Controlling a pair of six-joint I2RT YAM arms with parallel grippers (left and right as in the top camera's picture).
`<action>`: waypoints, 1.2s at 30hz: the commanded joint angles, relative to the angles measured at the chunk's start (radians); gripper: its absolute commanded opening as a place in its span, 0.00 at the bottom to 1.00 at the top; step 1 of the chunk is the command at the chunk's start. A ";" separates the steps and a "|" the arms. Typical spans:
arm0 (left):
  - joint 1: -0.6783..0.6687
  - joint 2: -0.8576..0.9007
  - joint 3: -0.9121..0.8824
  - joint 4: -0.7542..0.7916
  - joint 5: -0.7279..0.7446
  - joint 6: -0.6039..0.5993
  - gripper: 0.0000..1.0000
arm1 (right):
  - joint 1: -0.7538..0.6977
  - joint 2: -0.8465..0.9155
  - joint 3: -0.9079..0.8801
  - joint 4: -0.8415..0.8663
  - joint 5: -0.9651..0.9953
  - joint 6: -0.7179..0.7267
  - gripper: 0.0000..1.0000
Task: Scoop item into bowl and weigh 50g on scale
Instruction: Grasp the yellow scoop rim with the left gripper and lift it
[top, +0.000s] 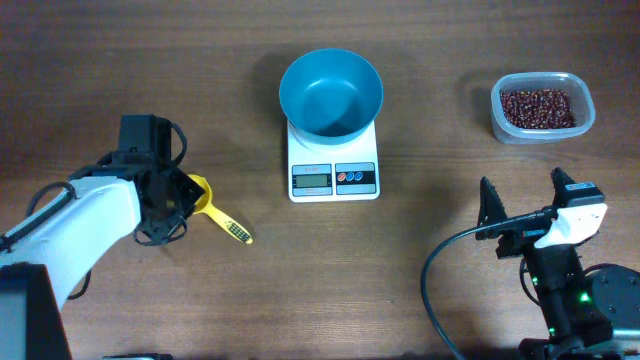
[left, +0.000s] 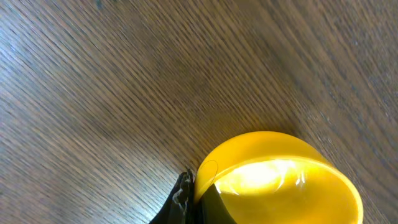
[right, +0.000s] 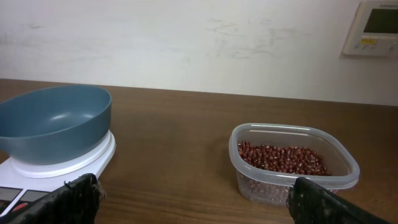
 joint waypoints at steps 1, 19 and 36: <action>0.003 -0.077 0.025 -0.046 0.066 -0.002 0.00 | 0.005 -0.008 -0.005 -0.005 -0.002 0.000 0.99; 0.003 -0.646 0.073 -0.613 0.400 -0.003 0.00 | 0.005 -0.008 -0.005 -0.005 -0.002 0.000 0.99; 0.003 -0.645 0.073 -0.764 0.582 -0.497 0.00 | 0.005 -0.008 -0.005 -0.005 -0.002 0.000 0.99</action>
